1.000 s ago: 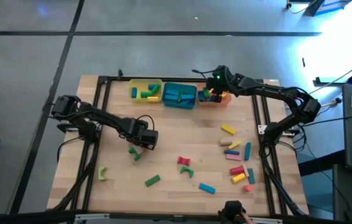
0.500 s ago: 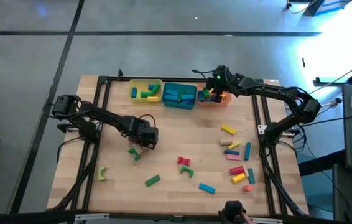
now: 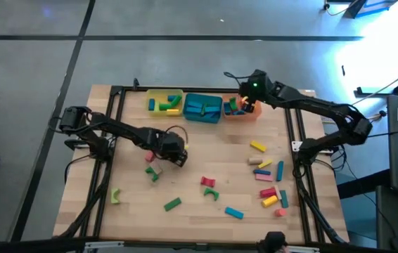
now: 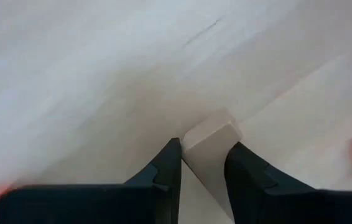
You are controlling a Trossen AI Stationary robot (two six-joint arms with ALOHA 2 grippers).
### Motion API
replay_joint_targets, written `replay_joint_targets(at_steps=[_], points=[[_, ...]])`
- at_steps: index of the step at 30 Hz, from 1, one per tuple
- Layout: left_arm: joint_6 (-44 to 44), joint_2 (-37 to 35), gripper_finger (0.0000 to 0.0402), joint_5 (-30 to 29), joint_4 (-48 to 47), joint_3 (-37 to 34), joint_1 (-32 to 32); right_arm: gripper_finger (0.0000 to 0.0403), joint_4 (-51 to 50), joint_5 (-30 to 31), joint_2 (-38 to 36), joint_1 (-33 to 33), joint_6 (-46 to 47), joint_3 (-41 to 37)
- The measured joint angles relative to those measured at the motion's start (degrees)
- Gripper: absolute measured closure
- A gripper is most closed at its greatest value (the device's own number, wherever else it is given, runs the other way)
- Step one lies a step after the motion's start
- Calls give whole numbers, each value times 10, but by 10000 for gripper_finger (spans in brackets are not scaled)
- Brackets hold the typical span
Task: Sort blocks by size
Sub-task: Put the brown arch block into the orange bin
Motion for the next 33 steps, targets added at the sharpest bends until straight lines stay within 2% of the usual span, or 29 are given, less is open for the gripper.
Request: replay_joint_targets(at_steps=[6, 12, 15, 17, 23, 33], points=[[112, 0, 322, 24, 251, 0, 69, 255, -34, -101, -76, 0, 101, 0], [291, 9, 318, 8, 494, 1, 154, 256, -56, -287, -130, 13, 223, 0], [352, 39, 317, 6, 580, 10, 186, 256, -78, -353, -144, 46, 243, 0], [366, 68, 316, 6, 599, 29, 202, 256, -91, -376, -152, 79, 244, 0], [374, 175, 315, 20, 604, 118, 226, 256, -128, -366, -175, 181, 246, 0], [422, 314, 314, 24, 600, 269, 226, 256, -265, -263, -182, 312, 366, 0]])
